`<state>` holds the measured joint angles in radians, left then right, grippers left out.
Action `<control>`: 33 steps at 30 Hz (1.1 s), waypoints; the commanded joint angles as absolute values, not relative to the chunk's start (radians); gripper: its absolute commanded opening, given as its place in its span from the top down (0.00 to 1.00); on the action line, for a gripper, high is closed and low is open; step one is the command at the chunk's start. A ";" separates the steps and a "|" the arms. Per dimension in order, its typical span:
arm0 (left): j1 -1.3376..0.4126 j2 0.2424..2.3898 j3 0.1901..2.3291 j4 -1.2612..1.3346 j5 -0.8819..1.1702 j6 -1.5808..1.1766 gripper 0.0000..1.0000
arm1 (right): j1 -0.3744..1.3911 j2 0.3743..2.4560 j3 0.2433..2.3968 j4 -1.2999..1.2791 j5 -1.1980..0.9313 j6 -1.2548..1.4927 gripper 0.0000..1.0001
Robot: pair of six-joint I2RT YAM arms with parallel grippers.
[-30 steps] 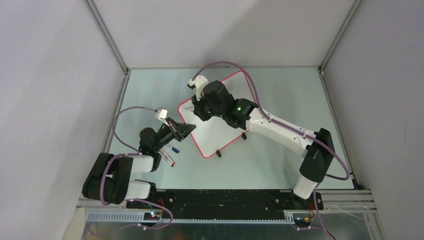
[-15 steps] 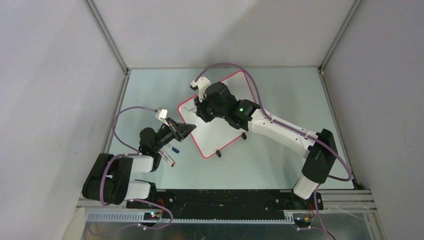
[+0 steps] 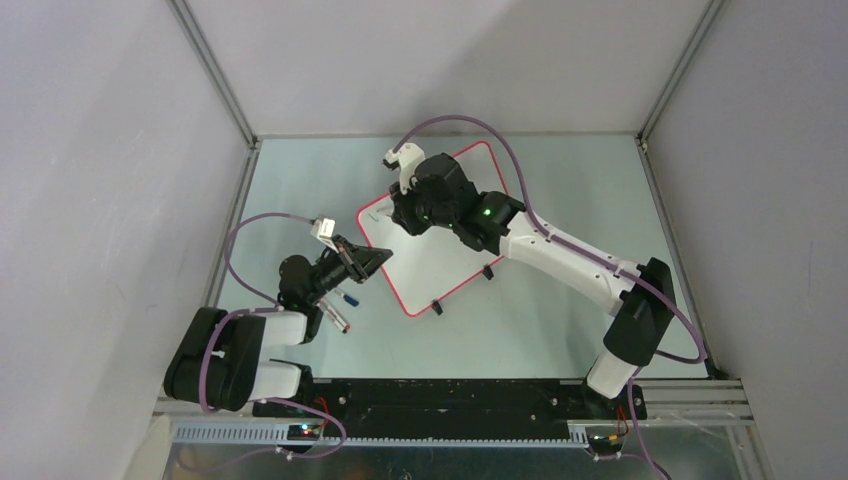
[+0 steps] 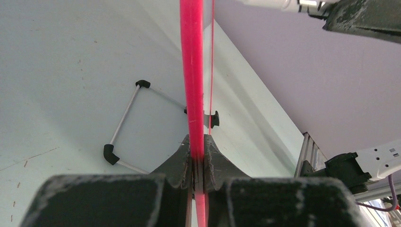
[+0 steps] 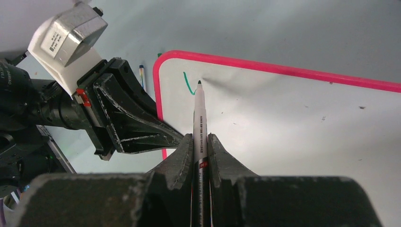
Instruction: Write a sentence on the whiteboard
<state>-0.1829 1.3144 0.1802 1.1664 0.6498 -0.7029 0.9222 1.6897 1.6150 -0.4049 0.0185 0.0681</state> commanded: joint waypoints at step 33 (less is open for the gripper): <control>-0.183 1.301 0.194 1.136 0.632 -0.612 0.96 | 0.907 1.729 1.697 -0.421 0.023 0.072 1.00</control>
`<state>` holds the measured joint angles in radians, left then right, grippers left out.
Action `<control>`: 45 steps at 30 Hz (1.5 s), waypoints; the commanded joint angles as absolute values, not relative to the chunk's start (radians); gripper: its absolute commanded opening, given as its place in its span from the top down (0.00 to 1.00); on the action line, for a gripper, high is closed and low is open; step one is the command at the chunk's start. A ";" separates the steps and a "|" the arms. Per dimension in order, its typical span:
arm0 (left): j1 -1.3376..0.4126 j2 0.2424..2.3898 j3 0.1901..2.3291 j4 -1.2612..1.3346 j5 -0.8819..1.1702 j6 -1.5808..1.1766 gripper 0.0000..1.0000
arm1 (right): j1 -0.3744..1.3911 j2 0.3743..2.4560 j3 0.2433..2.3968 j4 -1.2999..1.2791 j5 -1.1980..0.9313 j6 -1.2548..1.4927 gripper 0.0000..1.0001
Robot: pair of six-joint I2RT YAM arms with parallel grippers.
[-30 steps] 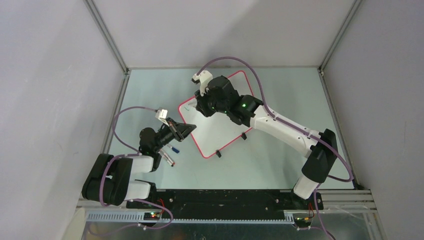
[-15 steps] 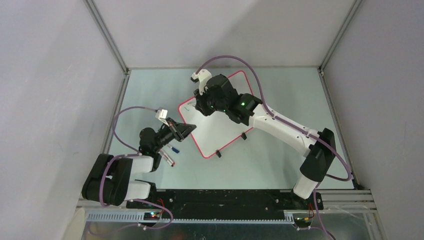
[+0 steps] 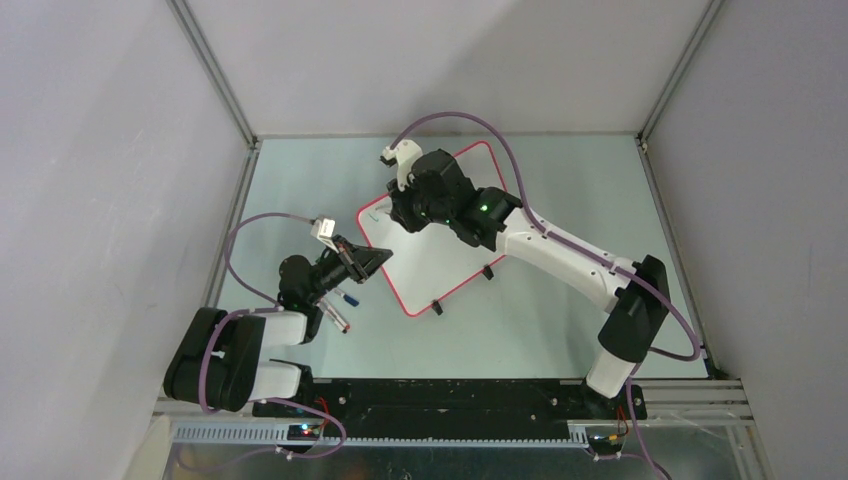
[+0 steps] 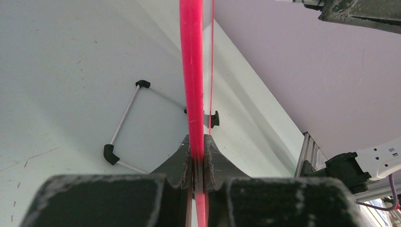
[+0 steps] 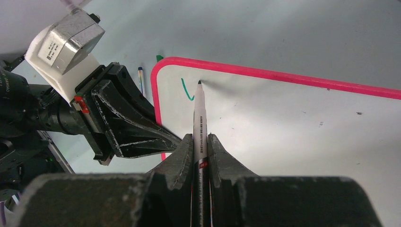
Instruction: Write a sentence on the whiteboard
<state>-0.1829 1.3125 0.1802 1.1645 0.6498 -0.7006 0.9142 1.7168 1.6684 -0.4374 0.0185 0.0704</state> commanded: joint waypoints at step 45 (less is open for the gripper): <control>-0.183 1.295 0.193 1.131 0.629 -0.609 0.96 | 0.911 1.692 1.608 -0.446 -0.019 0.078 1.00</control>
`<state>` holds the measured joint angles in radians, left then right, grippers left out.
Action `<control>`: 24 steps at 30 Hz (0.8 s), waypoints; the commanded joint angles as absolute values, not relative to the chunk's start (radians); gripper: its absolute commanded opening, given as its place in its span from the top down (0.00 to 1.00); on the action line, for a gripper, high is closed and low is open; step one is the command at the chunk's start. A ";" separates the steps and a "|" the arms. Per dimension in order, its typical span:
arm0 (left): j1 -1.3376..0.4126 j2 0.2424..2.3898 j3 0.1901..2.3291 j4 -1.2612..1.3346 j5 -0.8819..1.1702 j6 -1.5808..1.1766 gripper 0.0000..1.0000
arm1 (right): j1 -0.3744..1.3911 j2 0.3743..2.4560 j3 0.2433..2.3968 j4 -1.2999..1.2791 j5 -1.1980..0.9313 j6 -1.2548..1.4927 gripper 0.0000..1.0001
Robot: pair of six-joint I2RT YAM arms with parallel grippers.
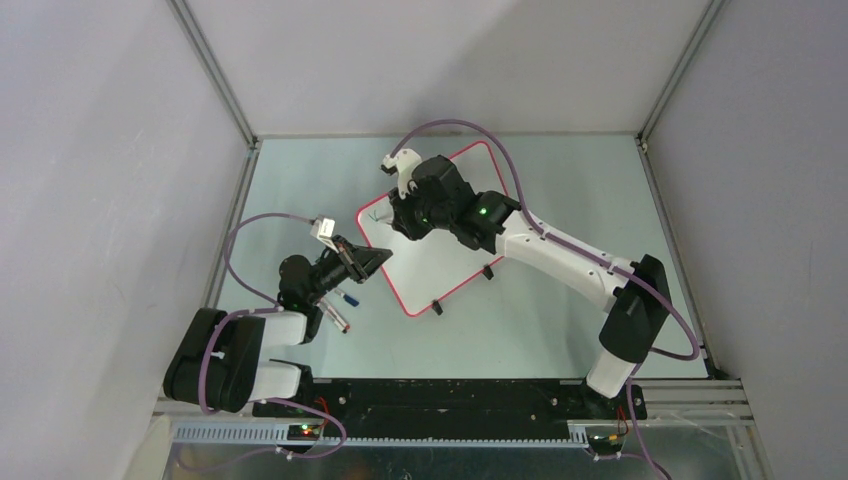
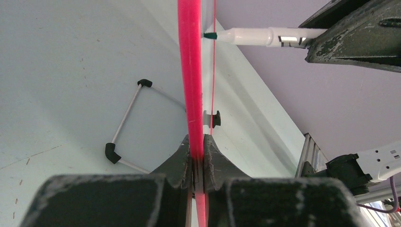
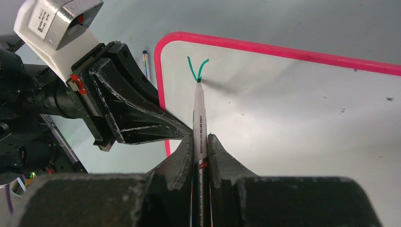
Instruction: Write a sentence on the whiteboard
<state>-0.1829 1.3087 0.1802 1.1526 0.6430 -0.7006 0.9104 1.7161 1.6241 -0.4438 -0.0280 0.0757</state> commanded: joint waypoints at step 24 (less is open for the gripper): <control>-0.183 1.283 0.192 1.116 0.625 -0.602 0.96 | 0.915 1.675 1.585 -0.463 -0.006 0.081 1.00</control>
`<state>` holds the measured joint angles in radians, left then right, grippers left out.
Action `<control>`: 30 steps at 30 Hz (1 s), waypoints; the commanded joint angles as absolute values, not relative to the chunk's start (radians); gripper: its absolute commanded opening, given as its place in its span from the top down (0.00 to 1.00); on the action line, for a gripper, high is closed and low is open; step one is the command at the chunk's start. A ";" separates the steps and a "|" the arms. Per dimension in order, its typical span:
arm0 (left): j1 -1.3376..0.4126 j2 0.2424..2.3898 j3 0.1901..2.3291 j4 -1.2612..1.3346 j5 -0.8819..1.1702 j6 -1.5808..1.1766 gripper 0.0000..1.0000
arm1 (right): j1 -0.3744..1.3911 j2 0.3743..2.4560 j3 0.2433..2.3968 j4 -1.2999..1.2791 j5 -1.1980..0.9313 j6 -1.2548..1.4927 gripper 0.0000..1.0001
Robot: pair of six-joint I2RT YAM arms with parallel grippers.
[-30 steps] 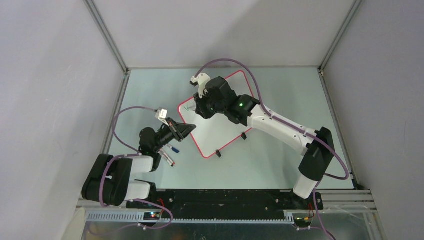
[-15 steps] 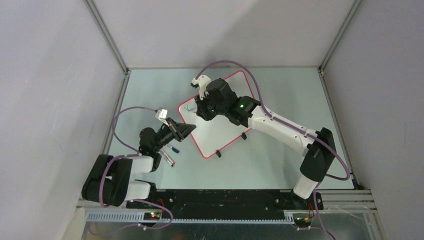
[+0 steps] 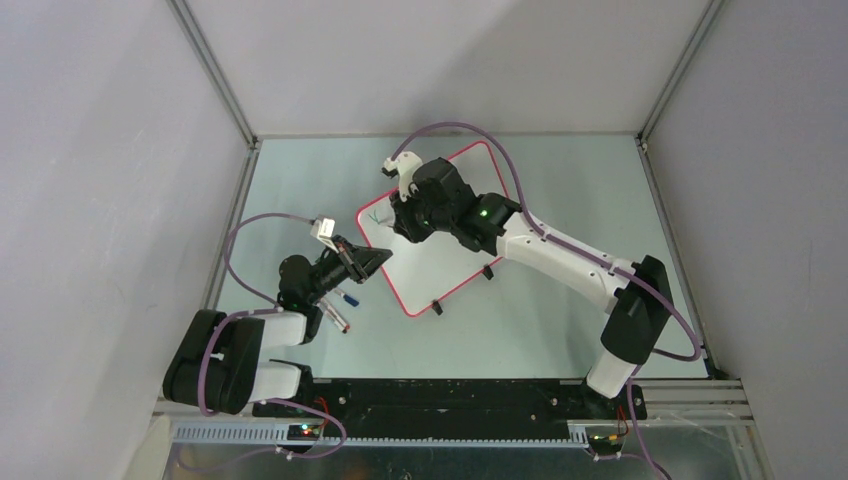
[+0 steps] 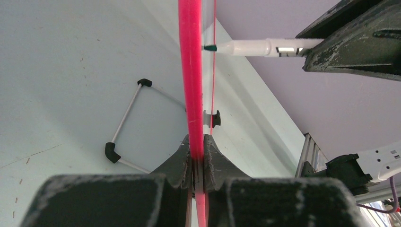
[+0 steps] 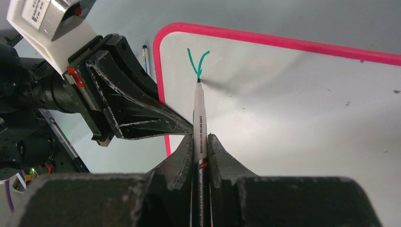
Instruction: Write a sentence on the whiteboard
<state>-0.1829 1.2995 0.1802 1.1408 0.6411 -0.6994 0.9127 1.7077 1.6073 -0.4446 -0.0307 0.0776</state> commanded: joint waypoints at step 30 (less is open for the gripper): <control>-0.183 1.282 0.191 1.116 0.626 -0.603 0.96 | 0.849 1.593 1.555 -0.395 -0.133 0.121 1.00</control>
<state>-0.1848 1.2945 0.1802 1.1385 0.6426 -0.6971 0.8665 1.6196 1.5562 -0.4320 -0.1051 0.1024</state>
